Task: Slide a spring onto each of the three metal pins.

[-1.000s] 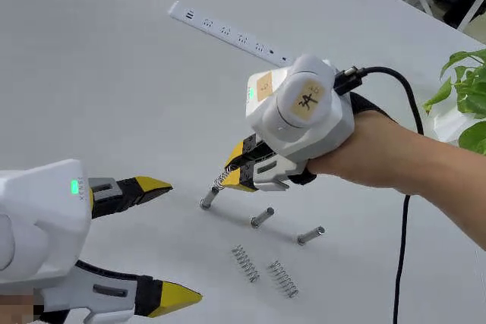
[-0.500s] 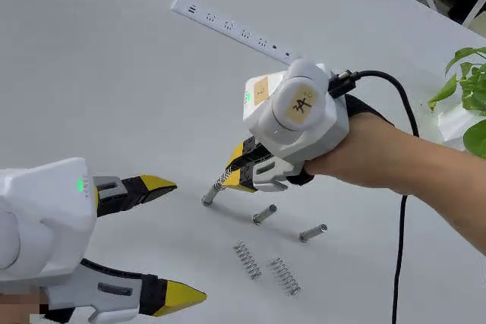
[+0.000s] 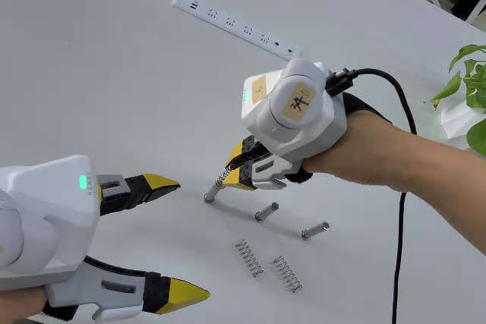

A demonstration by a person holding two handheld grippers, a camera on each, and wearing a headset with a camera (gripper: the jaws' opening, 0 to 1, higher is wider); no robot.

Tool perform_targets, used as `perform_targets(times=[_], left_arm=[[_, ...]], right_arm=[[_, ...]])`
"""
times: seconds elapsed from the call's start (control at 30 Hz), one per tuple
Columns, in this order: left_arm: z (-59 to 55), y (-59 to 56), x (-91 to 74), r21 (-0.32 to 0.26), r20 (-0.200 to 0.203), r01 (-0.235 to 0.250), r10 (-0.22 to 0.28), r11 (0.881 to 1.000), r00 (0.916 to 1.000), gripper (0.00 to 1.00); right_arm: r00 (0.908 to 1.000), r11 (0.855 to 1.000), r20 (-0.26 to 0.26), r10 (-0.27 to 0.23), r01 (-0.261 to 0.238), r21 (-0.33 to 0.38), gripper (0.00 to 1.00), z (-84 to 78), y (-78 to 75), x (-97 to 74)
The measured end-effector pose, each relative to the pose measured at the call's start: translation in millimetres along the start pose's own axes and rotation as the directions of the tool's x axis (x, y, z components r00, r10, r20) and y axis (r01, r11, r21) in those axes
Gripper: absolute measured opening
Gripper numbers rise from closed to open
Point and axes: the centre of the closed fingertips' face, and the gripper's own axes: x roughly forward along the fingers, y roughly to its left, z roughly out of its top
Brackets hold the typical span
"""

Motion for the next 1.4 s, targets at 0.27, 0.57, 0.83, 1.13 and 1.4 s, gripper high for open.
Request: perform_targets(times=[0.27,0.57,0.83,1.13,1.4], left_arm=[[-0.4,-1.6,1.7,-0.005,0.000,0.007,-0.007,1.000,1.0000,0.75],[-0.4,-1.5,2.1,-0.008,0.000,0.010,-0.010,1.000,0.9999,0.75],[-1.7,-1.9,2.5,-0.014,-0.002,0.011,-0.011,1.000,0.9999,0.74],[-3.7,-1.8,3.5,-0.021,-0.004,0.014,-0.014,1.000,0.9999,0.73],[-4.6,-1.3,3.9,-0.026,-0.004,0.013,-0.013,1.000,0.9999,0.73]], right_arm=[[1.0000,1.000,-0.002,0.004,-0.004,0.001,0.07,-0.7,0.2,1.7],[1.0000,1.000,-0.002,0.008,-0.008,0.005,0.07,-2.7,0.9,4.4],[1.0000,1.000,-0.005,0.008,-0.008,-0.001,0.07,-3.2,0.5,7.5],[0.9999,1.000,-0.005,0.012,-0.012,0.002,0.07,-4.4,-0.1,12.0],[0.9998,1.000,-0.009,0.017,-0.017,0.000,0.07,-6.1,-0.6,17.0]])
